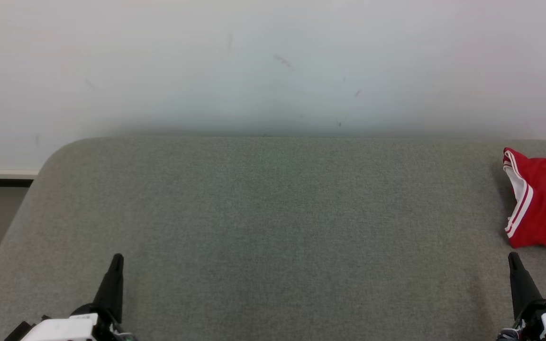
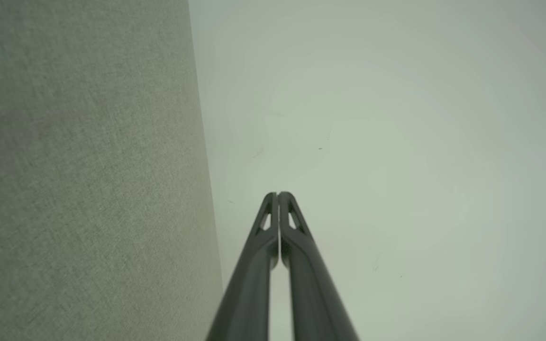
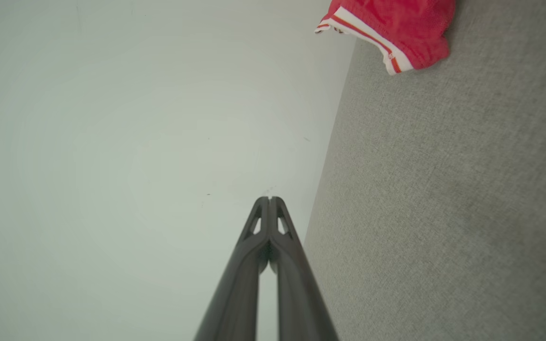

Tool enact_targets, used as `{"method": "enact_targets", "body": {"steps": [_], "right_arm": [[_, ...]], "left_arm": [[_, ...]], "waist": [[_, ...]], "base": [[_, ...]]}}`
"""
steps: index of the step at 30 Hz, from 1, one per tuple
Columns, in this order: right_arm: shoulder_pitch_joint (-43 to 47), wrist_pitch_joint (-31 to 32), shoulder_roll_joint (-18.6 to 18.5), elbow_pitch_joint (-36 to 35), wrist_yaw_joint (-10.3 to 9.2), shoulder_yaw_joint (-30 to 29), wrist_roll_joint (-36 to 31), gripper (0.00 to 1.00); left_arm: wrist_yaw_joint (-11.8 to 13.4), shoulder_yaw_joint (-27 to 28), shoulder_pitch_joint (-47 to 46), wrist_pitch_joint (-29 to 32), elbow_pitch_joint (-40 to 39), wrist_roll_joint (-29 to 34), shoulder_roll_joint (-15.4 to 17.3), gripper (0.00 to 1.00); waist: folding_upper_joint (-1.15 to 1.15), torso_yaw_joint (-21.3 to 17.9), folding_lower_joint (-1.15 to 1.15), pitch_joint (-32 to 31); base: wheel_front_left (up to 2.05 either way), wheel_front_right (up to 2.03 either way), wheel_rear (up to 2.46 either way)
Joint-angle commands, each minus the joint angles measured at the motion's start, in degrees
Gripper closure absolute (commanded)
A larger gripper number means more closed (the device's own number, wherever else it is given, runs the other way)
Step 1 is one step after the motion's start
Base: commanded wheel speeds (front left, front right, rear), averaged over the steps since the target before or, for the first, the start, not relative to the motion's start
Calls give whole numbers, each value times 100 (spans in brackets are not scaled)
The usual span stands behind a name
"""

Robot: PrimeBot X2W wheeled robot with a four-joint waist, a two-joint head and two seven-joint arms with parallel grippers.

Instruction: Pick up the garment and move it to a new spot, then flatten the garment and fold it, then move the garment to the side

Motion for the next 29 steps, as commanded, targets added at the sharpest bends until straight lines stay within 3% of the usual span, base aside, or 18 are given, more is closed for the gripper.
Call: {"method": "enact_targets", "body": {"steps": [1,29], "right_arm": [[-73,17,-4,-26,0,-24,12,100],[-72,16,-5,-26,0,-23,12,100]], "left_arm": [[-34,18,-62,28,2,66,16,100],[-34,26,-63,28,2,79,10,100]], "waist": [[0,0,0,0],[0,0,0,0]], "base": [[0,0,0],[0,0,0]]}}
